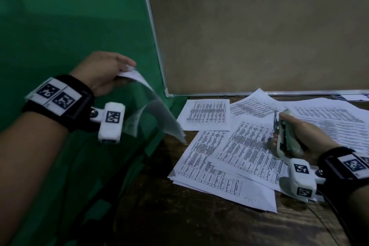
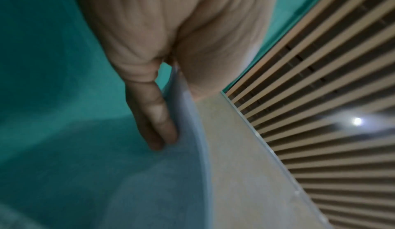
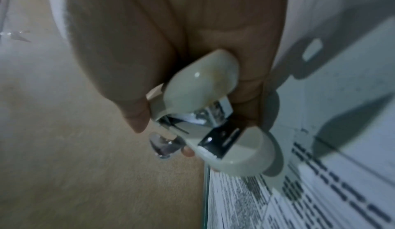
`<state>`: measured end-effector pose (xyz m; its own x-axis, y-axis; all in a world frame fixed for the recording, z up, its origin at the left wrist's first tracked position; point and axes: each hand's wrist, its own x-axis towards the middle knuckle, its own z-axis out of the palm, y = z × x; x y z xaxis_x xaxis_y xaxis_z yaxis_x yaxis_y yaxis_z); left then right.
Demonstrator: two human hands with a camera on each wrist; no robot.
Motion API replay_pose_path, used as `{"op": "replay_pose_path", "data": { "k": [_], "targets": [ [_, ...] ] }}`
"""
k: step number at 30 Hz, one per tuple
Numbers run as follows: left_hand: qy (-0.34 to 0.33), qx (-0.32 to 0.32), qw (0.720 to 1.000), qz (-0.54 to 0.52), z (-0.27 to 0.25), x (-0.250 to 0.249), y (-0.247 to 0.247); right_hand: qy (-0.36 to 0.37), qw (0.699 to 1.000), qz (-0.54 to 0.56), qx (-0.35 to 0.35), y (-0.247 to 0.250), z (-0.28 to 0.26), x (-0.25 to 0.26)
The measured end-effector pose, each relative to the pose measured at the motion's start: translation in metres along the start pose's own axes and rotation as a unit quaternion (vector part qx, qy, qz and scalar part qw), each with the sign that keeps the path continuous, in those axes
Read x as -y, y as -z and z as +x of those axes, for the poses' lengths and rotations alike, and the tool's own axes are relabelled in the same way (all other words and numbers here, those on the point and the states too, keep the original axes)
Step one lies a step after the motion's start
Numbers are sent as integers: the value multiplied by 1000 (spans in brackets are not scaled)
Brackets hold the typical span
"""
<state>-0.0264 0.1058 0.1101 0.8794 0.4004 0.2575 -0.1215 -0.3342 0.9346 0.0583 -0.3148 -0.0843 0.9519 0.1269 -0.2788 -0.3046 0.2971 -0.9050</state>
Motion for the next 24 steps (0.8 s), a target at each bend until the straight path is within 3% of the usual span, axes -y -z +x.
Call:
{"op": "replay_pose_path", "data": {
  "k": [2,5,8,12,16,19,22,24],
  "targets": [
    [24,1,991,-130,0,-15,-17,23,1000,-18,11,-6,-9,2],
    [94,68,955,-274,-14,-25,-46,52,997,-21,60,-16,-19,5],
    [131,109,931,-323,-28,-23,-74,54,989,24,134,-26,-29,2],
    [128,66,922,-358,-39,-17,-97,103,956,118,247,-45,-40,1],
    [158,74,925,-338,-42,-11,-114,155,934,148,287,-57,-52,2],
    [141,83,940,-300,-44,-9,-120,207,936,131,251,-62,-52,-4],
    [141,118,969,-165,-51,-14,-117,242,944,90,206,-66,-47,-8],
    [124,147,981,11,-55,-20,-111,241,947,83,195,-67,-46,-9]
  ]
}}
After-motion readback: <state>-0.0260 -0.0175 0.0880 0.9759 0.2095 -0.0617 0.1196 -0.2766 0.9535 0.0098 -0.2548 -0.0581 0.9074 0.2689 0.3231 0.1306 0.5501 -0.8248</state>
